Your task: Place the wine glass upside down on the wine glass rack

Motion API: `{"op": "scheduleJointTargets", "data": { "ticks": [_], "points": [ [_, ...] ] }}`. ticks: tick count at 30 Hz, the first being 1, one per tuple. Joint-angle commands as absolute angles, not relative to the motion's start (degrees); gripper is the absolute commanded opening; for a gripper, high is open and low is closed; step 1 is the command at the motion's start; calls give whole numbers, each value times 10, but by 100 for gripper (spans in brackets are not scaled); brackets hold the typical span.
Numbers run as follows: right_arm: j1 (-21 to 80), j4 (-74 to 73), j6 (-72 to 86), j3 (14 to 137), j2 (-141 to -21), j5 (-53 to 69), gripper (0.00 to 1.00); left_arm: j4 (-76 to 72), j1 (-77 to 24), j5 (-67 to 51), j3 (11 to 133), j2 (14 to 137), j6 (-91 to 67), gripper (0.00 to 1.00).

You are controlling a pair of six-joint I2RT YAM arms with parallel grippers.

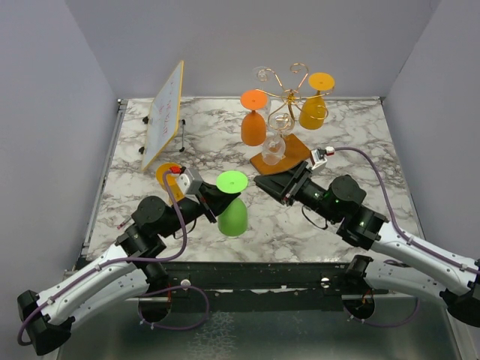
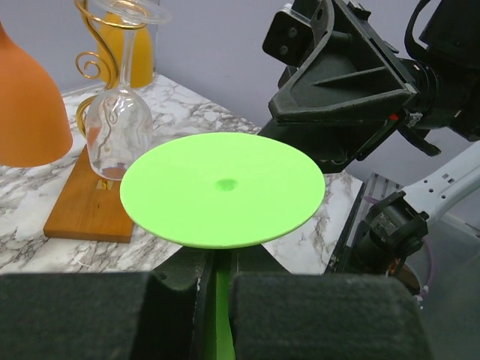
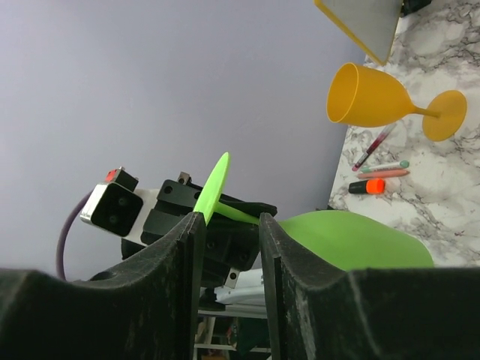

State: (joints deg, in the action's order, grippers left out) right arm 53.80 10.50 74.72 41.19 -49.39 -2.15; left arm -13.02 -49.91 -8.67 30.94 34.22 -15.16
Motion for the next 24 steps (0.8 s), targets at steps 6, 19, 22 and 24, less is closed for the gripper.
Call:
{"op": "scheduleJointTargets", "data": {
  "ticks": [6,19,22,24],
  "points": [
    [541,169,731,439,-553,68,48,-133,-501,-85,312,346,-149,0],
    [540,217,743,432,-563,85,55,-134,-501,-94,312,347,-149,0],
    [541,220,740,436,-565,88,57,-134,-501,-97,313,351,-148,0],
    [541,223,740,435,-567,90,54,-134,-501,-96,314,352,-148,0]
  ]
}}
